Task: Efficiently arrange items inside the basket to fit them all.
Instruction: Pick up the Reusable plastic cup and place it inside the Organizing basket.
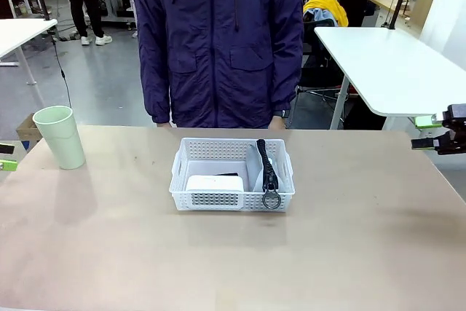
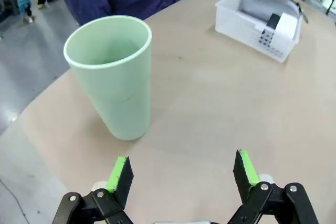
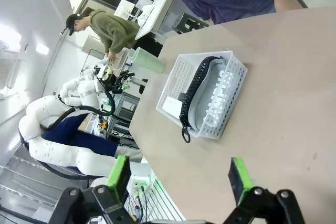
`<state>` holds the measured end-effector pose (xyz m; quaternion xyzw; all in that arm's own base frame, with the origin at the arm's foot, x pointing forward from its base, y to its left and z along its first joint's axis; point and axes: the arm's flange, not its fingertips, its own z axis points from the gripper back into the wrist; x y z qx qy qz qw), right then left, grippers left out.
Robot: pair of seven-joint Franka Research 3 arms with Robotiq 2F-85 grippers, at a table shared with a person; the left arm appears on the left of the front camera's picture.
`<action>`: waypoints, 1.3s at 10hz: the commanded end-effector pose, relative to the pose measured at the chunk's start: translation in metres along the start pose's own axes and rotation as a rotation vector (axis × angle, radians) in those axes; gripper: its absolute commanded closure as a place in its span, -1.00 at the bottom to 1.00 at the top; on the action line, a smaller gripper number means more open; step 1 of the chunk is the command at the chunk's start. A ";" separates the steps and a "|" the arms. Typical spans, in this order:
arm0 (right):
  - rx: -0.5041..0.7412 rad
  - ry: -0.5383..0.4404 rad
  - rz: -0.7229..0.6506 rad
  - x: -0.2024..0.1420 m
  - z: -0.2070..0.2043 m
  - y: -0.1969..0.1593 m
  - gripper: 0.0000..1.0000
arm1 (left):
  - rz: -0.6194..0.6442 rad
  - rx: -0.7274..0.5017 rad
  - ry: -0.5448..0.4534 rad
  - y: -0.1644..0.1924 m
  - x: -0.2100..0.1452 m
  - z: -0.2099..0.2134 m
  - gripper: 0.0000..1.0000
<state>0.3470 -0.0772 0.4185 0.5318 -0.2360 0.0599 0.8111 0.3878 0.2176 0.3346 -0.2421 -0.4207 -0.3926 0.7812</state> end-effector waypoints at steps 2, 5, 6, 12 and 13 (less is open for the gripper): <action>-0.001 0.009 0.007 -0.002 0.002 0.001 -1.00 | -0.067 0.052 -0.054 0.015 -0.012 -0.017 -1.00; -0.001 0.009 0.007 -0.002 0.002 0.001 -1.00 | -0.076 0.045 -0.051 0.041 -0.022 -0.040 -1.00; -0.001 0.009 0.007 -0.002 0.002 0.001 -1.00 | -0.081 0.048 -0.041 0.047 -0.026 -0.047 -1.00; -0.001 0.009 0.007 -0.002 0.002 0.001 -1.00 | -0.095 0.042 -0.035 0.071 -0.046 -0.089 -1.00; -0.001 0.009 0.007 -0.002 0.002 0.001 -1.00 | -0.097 0.024 -0.031 0.073 -0.048 -0.094 -1.00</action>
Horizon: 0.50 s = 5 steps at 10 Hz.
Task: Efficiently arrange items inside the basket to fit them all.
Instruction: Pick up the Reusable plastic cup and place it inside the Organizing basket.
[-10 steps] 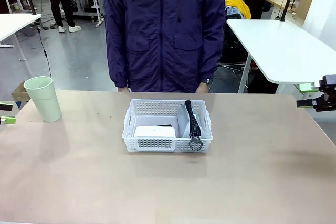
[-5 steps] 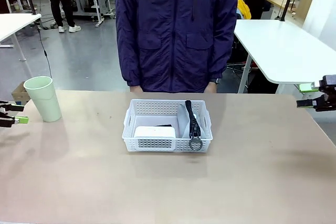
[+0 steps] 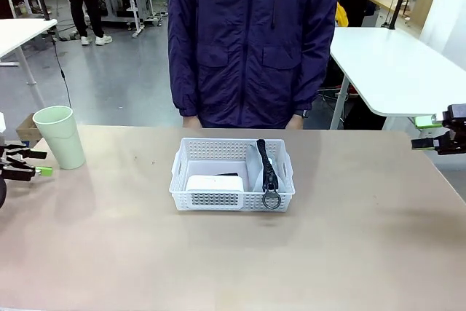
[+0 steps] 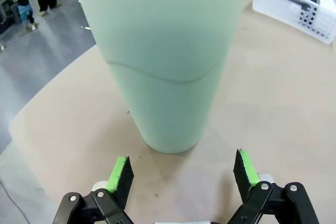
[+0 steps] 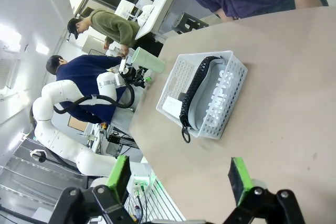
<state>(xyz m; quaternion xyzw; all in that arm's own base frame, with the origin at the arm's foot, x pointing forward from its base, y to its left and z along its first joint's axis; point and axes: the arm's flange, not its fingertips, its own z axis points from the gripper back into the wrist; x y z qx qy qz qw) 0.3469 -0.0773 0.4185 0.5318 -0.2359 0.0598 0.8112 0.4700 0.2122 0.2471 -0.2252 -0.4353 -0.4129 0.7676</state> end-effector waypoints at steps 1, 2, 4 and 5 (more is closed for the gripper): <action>-0.001 0.009 0.008 -0.002 0.002 0.001 -1.00 | -0.029 0.009 -0.026 0.007 -0.005 -0.009 -1.00; -0.001 0.009 0.008 -0.002 0.002 0.001 -1.00 | -0.021 0.013 -0.028 0.011 -0.007 -0.015 -1.00; -0.001 0.009 0.008 -0.002 0.002 0.001 -1.00 | -0.021 0.032 -0.031 0.015 -0.006 -0.023 -1.00; -0.001 0.009 0.008 -0.002 0.002 0.001 -1.00 | -0.010 0.026 -0.042 0.017 -0.004 -0.025 -1.00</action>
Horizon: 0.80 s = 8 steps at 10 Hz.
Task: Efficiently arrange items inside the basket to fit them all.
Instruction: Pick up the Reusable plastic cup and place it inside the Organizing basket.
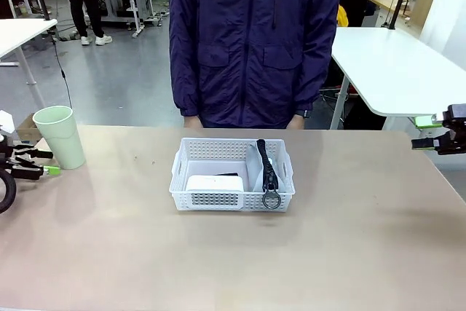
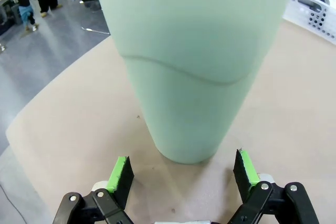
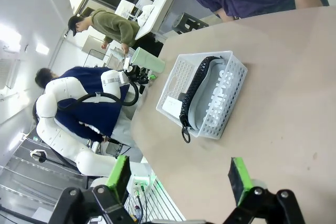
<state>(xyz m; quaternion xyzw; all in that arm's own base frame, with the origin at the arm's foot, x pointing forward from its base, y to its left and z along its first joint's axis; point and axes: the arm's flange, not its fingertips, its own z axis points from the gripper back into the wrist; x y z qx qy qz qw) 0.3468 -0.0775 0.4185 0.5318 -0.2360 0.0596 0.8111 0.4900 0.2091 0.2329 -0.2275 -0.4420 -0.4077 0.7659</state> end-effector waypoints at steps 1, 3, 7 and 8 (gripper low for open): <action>-0.001 0.009 0.008 -0.001 0.002 0.001 -1.00 | -0.016 0.018 -0.033 0.003 0.001 -0.009 -1.00; -0.001 0.009 0.008 -0.001 0.002 0.001 -1.00 | -0.026 0.057 -0.068 0.005 0.003 -0.017 -1.00; -0.001 0.009 0.008 -0.001 0.002 0.001 -1.00 | -0.058 0.001 -0.124 -0.001 0.019 -0.026 -1.00; -0.001 0.009 0.008 -0.001 0.002 0.001 -1.00 | -0.085 0.020 -0.150 -0.001 0.024 -0.027 -1.00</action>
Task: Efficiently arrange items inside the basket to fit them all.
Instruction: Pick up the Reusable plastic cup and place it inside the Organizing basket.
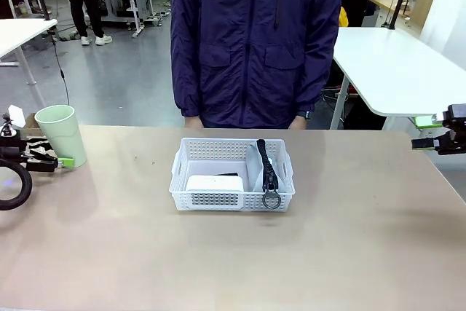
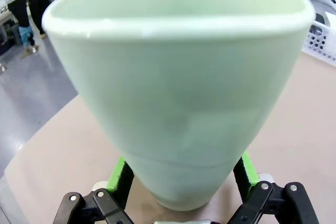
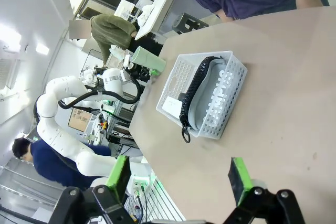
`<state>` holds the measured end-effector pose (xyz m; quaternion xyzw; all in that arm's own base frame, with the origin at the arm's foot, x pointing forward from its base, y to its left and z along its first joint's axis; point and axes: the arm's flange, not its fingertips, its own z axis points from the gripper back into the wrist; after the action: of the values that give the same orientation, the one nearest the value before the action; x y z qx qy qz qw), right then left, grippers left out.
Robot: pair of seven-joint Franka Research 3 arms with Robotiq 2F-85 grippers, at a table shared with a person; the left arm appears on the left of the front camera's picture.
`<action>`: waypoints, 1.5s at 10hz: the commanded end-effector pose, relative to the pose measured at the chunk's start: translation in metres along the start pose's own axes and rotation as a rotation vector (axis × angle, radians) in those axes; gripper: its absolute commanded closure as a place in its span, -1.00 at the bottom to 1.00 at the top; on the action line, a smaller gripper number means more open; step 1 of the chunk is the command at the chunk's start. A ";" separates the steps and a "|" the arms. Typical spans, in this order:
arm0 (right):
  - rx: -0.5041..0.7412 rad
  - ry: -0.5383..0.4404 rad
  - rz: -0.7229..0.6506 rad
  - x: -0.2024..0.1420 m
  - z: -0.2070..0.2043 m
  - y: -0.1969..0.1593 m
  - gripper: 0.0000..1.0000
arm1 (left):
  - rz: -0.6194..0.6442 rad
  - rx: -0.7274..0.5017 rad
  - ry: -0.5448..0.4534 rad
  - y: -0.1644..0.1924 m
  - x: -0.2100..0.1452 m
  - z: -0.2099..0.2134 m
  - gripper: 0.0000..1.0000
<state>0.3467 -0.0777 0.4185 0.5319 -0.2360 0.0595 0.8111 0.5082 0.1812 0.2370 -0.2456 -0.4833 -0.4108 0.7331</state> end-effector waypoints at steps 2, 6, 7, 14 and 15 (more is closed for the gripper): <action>-0.001 0.009 0.008 -0.001 0.002 0.001 -1.00 | -0.047 0.017 -0.120 -0.001 0.012 -0.005 -1.00; -0.001 0.009 0.008 -0.001 0.002 0.001 -1.00 | -0.054 -0.001 -0.228 -0.004 0.028 0.003 -1.00; -0.001 0.009 0.008 -0.001 0.002 0.001 -1.00 | -0.034 -0.004 -0.257 -0.004 0.028 0.004 -1.00; -0.001 0.009 0.008 -0.001 0.002 0.001 -1.00 | -0.022 -0.017 -0.281 -0.010 0.034 0.013 0.39; -0.001 0.009 0.008 -0.001 0.002 0.001 -1.00 | -0.003 -0.006 -0.288 -0.014 0.043 0.023 0.39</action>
<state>0.3467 -0.0777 0.4185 0.5320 -0.2359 0.0595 0.8110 0.5070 0.1748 0.2692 -0.2982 -0.5701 -0.3887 0.6595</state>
